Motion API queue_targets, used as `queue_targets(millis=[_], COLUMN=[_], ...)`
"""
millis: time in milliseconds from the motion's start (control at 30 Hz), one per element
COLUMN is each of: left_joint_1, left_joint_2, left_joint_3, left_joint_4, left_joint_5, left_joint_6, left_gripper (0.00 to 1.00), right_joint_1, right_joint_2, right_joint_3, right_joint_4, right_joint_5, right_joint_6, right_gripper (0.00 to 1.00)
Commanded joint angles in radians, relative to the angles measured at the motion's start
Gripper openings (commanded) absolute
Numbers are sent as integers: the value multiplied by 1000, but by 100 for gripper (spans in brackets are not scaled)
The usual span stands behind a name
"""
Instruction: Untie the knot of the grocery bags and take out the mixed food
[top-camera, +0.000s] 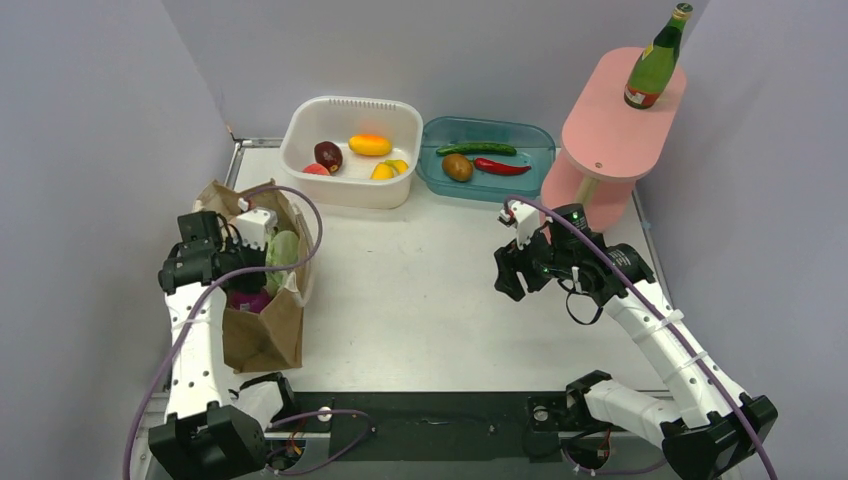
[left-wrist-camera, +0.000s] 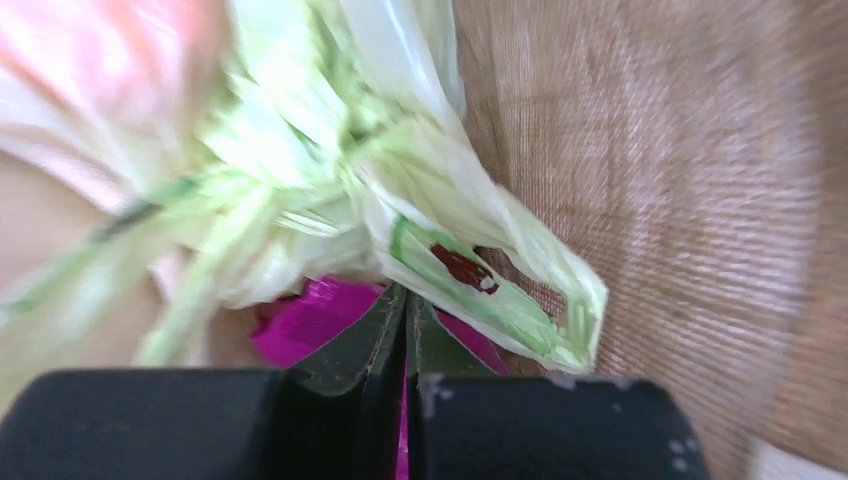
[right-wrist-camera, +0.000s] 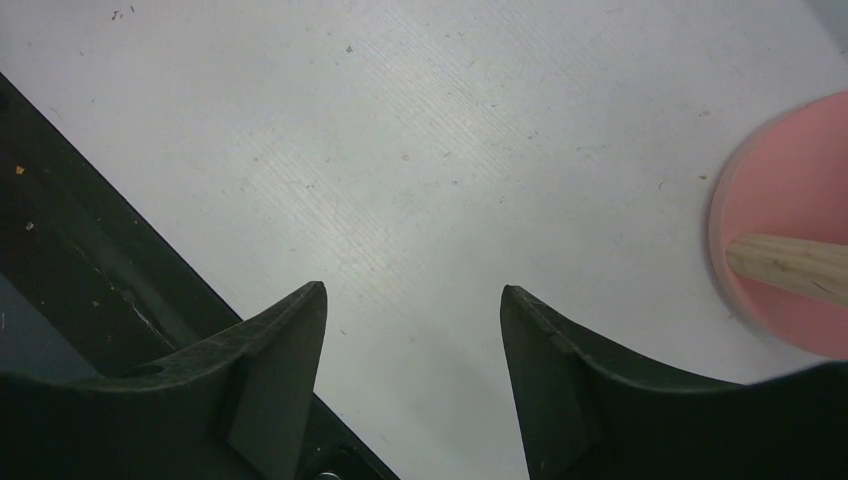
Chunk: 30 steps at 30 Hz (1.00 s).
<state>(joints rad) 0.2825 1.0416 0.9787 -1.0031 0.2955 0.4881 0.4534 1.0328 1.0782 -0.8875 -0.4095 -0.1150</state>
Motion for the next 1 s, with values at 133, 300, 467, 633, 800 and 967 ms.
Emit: queue_targets(millis=[133,300,467,633,800,967], left_joint_1=[0,8,8,8,4,-13], left_joint_2=[-73,-36,10,4,61,135], left_joint_3=[322,430,370,169,-31,-188], left_joint_4=[43,13,-59,91,297,526], left_joint_5=[-36,-25,-16,-102,-128,-201], left_joint_6=[-127,-137,-147,-191,-207,-222], left_gripper=[0,0,47,52,54,53], right_joint_1=[7,8,8,8,8,8], right_joint_2=[-27,-42,-56,-60,-41,-26], right_joint_3=[11,2,-11,-24,-28,-21], right_joint_4=[75,87,91,90,96,96], right_joint_5=[-20,-18,-10,-4,-3,6], right_joint_6=[23,34,38,36,35,32], right_gripper=[59,59,59,59,59,59])
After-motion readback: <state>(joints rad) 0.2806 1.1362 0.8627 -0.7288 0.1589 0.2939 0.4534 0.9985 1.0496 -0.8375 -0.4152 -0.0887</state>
